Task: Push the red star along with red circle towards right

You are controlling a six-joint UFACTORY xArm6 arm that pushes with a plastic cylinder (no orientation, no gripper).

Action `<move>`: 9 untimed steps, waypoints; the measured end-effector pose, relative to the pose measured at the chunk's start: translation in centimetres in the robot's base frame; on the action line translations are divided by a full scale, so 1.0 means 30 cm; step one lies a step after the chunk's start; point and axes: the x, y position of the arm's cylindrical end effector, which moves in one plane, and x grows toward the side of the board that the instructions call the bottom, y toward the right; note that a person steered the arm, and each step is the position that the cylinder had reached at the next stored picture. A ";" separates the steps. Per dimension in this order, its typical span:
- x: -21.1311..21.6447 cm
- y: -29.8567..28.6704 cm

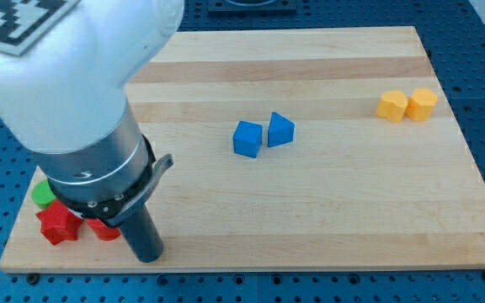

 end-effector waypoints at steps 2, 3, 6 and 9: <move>0.031 -0.220; 0.012 -0.463; -0.103 -0.593; -0.107 -0.298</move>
